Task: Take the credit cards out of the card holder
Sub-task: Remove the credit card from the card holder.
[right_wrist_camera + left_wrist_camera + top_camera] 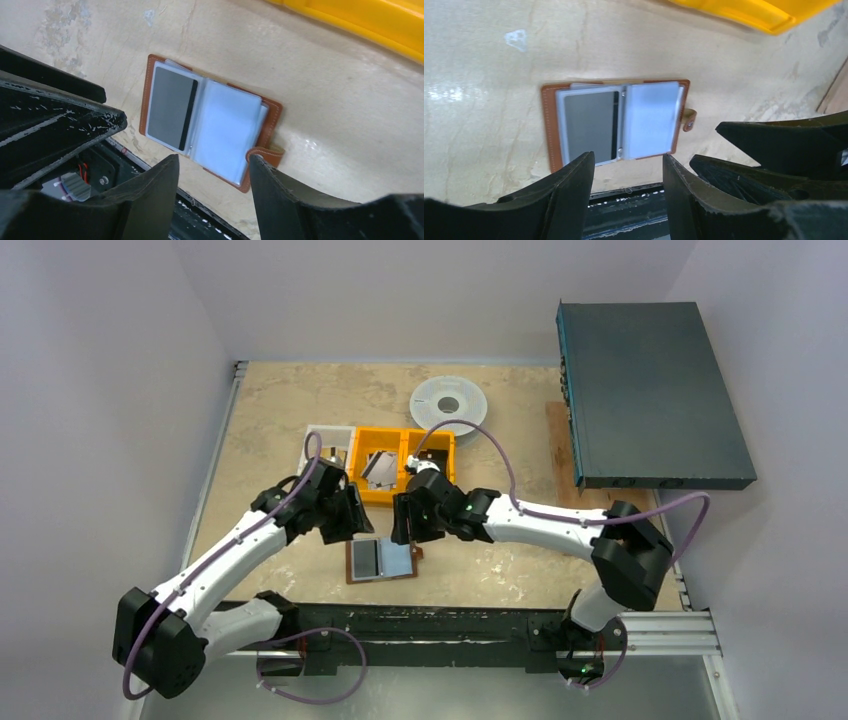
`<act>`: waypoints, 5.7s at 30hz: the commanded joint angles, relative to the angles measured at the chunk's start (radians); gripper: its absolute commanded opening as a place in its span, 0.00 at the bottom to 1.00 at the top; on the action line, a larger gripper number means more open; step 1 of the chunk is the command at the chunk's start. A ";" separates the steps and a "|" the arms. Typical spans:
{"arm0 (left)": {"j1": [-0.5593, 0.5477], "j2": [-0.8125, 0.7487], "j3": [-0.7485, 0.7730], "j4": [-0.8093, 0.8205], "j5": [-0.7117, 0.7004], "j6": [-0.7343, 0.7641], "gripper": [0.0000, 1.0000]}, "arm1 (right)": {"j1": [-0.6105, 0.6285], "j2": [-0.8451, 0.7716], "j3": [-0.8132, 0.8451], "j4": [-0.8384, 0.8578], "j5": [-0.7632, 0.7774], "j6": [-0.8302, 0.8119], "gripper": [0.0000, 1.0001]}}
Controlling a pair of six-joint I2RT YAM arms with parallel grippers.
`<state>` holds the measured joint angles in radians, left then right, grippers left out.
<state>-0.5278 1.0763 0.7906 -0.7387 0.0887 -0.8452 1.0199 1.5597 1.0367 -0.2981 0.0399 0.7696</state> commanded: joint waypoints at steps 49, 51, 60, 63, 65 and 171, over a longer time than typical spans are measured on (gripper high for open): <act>0.100 0.171 -0.257 0.222 0.036 -0.051 0.11 | -0.057 0.298 -0.055 0.370 -0.340 0.114 0.36; 0.100 0.171 -0.257 0.226 0.040 -0.051 0.10 | -0.059 0.308 -0.055 0.382 -0.355 0.115 0.36; 0.051 0.180 -0.248 0.257 0.080 -0.078 0.05 | -0.069 0.353 -0.058 0.436 -0.413 0.126 0.34; 0.016 0.202 -0.243 0.274 0.084 -0.104 0.05 | -0.075 0.361 -0.062 0.448 -0.423 0.130 0.33; 0.001 0.220 -0.244 0.288 0.090 -0.122 0.05 | -0.079 0.364 -0.067 0.458 -0.429 0.133 0.33; 0.020 0.287 -0.269 0.137 -0.096 -0.261 0.00 | -0.186 0.288 -0.369 0.852 -0.620 0.258 0.18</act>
<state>-0.5129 1.3079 0.5789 -0.4950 0.1368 -1.1416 0.8303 1.8400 0.6743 0.5331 -0.5529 1.0233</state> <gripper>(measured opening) 0.005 0.165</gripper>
